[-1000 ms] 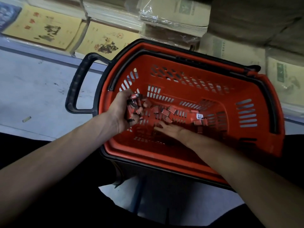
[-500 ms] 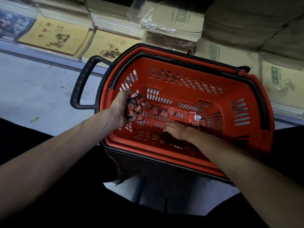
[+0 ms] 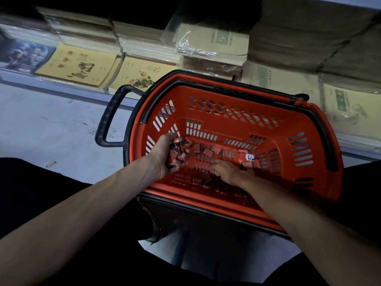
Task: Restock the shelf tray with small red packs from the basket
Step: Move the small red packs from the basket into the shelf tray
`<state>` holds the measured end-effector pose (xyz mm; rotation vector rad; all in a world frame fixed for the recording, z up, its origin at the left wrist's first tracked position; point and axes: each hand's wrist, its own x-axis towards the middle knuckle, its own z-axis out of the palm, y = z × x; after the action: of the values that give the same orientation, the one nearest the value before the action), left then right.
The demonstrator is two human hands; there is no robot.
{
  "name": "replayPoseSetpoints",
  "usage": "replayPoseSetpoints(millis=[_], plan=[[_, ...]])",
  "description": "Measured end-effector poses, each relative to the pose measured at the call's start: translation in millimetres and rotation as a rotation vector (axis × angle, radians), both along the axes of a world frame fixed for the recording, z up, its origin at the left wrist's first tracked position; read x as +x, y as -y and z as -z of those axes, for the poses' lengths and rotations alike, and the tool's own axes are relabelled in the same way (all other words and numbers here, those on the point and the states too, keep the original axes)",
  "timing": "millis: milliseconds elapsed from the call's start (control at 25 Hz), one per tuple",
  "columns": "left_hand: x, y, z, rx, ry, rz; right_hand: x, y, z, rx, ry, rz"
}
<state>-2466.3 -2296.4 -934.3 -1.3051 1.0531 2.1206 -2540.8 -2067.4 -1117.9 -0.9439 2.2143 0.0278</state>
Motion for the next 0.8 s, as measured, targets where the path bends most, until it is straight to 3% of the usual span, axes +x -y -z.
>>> replayPoseSetpoints(millis=[160, 320, 640, 720, 800], plan=[[0, 1, 1, -0.028, 0.019, 0.0, -8, 7, 18, -0.008, 0.092, 0.138], [-2, 4, 4, -0.015, 0.045, -0.005, -6, 5, 5, 0.027, 0.046, 0.091], [-11, -3, -6, 0.055, 0.037, 0.053, -20, 11, -21, 0.009, 0.136, 0.78], [-16, -4, -9, 0.05, 0.043, 0.045, -31, 17, -48, -0.06, 0.242, 0.89], [-22, -5, -15, 0.059, 0.037, 0.016, -43, 28, -90, -0.16, 0.265, 0.854]])
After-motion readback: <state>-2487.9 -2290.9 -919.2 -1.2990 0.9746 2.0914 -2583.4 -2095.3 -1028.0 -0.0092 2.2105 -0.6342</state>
